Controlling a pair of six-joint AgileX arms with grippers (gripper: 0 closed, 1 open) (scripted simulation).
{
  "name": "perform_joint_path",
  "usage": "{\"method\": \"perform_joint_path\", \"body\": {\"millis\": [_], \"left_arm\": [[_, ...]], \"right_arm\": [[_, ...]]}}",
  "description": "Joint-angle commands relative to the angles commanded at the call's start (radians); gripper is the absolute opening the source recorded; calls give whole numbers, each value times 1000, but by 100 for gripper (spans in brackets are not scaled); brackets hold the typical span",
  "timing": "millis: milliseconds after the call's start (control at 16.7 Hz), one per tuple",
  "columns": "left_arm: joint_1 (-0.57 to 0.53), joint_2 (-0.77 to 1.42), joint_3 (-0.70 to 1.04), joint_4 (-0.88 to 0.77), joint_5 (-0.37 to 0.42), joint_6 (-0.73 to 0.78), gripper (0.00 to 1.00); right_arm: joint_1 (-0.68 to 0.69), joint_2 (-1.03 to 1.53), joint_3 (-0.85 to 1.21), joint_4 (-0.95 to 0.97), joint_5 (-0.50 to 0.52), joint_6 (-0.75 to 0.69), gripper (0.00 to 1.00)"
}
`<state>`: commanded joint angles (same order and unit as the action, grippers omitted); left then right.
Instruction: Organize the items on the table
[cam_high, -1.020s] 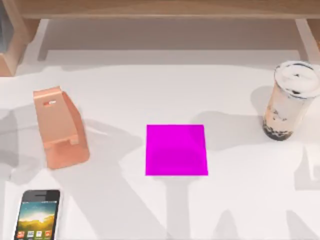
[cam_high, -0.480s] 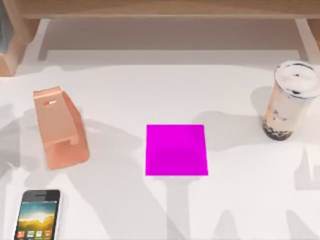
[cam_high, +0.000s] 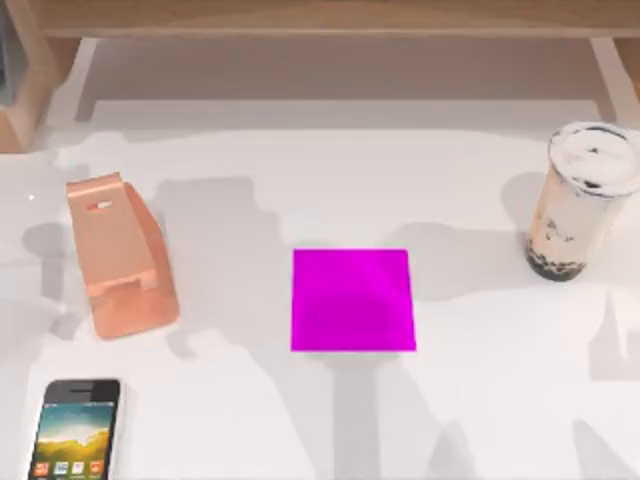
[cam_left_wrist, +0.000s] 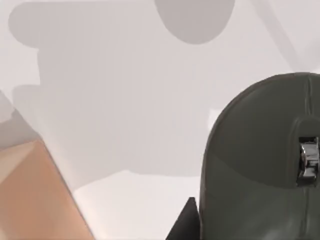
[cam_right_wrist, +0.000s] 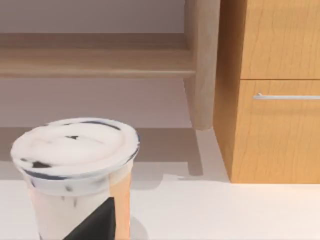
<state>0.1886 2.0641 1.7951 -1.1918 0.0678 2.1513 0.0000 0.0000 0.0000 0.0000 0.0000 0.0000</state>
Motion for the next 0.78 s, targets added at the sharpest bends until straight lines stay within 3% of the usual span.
{"method": "perform_joint_path", "body": {"millis": [360, 780], "left_arm": [[-224, 31, 126, 58, 77, -594, 0], [-524, 117, 200, 69, 99, -1502, 0]], "right_arm": [[0, 0, 0, 0, 0, 0, 100], [0, 0, 0, 0, 0, 0, 100]]}}
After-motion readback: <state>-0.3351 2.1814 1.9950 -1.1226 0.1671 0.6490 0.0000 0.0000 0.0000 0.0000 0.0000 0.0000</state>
